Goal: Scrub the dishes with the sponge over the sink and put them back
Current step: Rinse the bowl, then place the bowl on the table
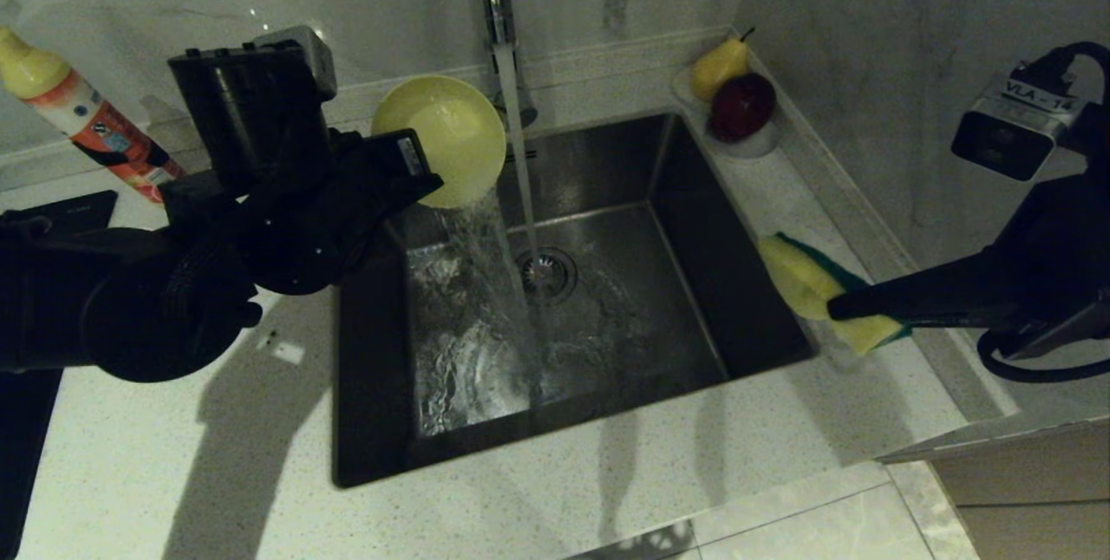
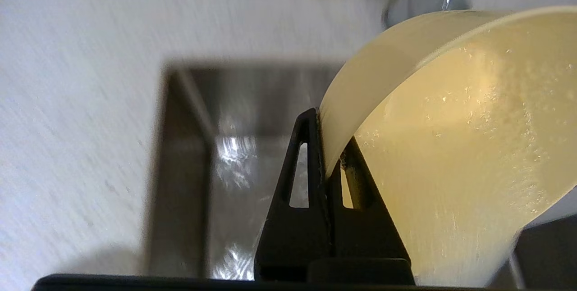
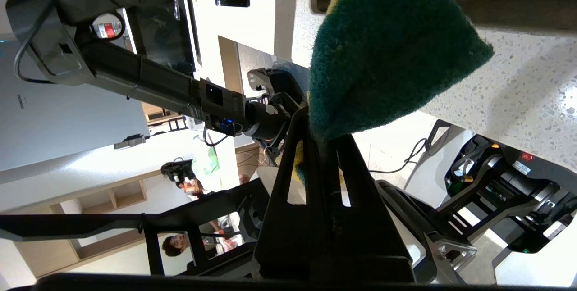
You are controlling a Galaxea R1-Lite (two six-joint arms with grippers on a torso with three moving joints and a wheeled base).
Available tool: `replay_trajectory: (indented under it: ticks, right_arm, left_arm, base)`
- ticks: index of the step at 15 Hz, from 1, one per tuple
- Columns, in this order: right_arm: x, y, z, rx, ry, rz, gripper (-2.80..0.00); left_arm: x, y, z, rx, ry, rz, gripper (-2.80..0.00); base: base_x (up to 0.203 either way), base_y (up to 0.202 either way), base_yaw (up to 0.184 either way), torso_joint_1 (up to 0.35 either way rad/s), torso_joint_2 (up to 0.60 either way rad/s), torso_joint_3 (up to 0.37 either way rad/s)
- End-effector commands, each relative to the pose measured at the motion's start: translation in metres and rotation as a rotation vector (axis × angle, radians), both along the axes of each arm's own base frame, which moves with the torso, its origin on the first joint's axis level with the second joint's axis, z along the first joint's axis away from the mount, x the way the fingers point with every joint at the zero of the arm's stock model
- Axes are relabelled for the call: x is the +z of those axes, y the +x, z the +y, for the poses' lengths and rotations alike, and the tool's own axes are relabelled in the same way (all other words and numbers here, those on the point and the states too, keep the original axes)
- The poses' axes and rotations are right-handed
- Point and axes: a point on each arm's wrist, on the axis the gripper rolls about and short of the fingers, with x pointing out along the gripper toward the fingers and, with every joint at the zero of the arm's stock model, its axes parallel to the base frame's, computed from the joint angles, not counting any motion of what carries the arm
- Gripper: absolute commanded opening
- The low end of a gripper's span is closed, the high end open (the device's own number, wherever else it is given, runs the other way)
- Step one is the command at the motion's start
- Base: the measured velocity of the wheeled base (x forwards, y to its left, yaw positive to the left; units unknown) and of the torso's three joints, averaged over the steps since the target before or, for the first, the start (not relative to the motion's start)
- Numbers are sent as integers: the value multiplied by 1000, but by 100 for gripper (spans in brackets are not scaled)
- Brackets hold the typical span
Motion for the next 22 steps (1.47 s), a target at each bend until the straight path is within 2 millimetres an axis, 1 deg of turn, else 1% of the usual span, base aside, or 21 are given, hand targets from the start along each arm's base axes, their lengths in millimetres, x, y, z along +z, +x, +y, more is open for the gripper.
replay_trajectory:
  ticks: [1, 5, 7, 9, 13, 15, 17, 19, 21, 22]
  right_arm:
    - [-2, 4, 2, 5, -1, 17, -280]
    - [-5, 8, 3, 5, -4, 22, -280]
    - [-5, 8, 3, 5, -4, 22, -280]
    - [-5, 7, 3, 6, -4, 26, -280]
    - [-3, 4, 2, 5, -1, 18, -280]
    - [-2, 4, 2, 6, 1, 15, -280]
    - [0, 3, 1, 5, 3, 12, -280]
    - [1, 2, 1, 4, 5, 9, -280]
    - [2, -1, -1, 1, 7, 4, -280]
    - [2, -2, -1, 1, 7, 2, -280]
  left_arm:
    - [1, -6, 7, 22, 34, -76, -280]
    - [-3, -16, 21, 88, 186, -246, -280]
    - [-4, -19, 24, 95, 239, -290, -280]
    - [4, -27, 29, 106, 265, -408, -280]
    - [34, -52, 39, 96, 261, -538, -280]
    - [42, -63, 43, 88, 282, -576, -280]
    - [43, -65, 45, 94, 285, -579, -280]
    - [40, -63, 45, 115, 281, -546, -280]
    - [33, -56, 44, 179, 284, -420, -280]
    - [26, -52, 43, 189, 307, -311, -280]
  base:
    - [0, 0, 0, 0, 0, 0]
    - [0, 0, 0, 0, 0, 0]
    - [0, 0, 0, 0, 0, 0]
    - [0, 0, 0, 0, 0, 0]
    - [0, 0, 0, 0, 0, 0]
    - [0, 0, 0, 0, 0, 0]
    - [0, 0, 0, 0, 0, 0]
    - [0, 0, 0, 0, 0, 0]
    - [0, 0, 0, 0, 0, 0]
    - [0, 0, 0, 0, 0, 0]
